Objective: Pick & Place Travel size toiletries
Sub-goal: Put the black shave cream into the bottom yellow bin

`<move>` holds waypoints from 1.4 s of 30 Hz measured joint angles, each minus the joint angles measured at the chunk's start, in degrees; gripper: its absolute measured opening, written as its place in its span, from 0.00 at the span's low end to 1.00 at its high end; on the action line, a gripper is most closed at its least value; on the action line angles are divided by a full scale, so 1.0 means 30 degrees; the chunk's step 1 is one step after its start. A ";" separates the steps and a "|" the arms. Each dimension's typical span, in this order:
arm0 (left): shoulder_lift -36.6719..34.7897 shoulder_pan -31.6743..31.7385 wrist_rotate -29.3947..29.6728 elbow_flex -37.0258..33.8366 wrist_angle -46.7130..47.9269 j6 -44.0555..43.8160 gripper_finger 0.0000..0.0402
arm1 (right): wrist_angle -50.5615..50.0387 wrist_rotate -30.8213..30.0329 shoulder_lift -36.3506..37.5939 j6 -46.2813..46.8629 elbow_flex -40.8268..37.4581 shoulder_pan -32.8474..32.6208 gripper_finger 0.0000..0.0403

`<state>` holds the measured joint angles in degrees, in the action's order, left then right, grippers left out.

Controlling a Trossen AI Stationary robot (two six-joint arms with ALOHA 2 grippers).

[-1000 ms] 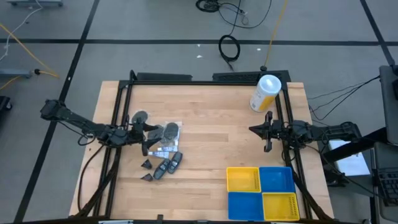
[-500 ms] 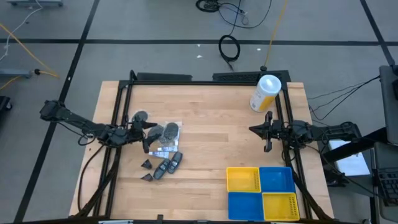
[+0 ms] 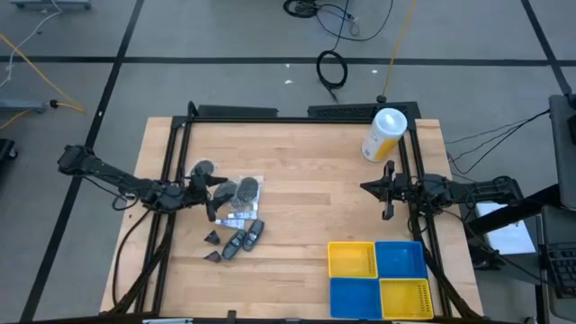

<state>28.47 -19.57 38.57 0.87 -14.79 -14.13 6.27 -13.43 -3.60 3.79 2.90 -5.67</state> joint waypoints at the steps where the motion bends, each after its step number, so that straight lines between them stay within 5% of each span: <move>1: 0.0005 0.0000 0.0006 0.0004 -0.0198 -0.0031 0.70 | -0.0003 0.0002 0.0000 0.0000 0.0004 0.0000 0.01; 21: 0.0007 0.0000 0.0559 -0.0001 -0.1707 -0.3948 0.70 | -0.0018 0.0007 0.0000 0.0012 0.0003 0.0000 0.01; 28: 0.0007 -0.0352 -0.4180 0.0624 -0.1630 -0.4824 0.70 | -0.0024 0.0007 0.0000 0.0015 0.0006 -0.0006 0.01; 37: 0.1134 -0.2551 -0.3178 0.5598 1.0235 -1.0828 0.70 | -0.0025 0.0007 0.0000 0.0021 0.0007 -0.0001 0.01; 42: 0.3336 -0.3585 -0.4154 0.7798 1.3458 -1.4404 0.70 | -0.0032 -0.0006 0.0000 0.0015 0.0007 0.0000 0.01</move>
<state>38.48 -30.33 26.11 24.26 25.59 -57.35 6.17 -13.45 -3.60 3.84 2.92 -5.67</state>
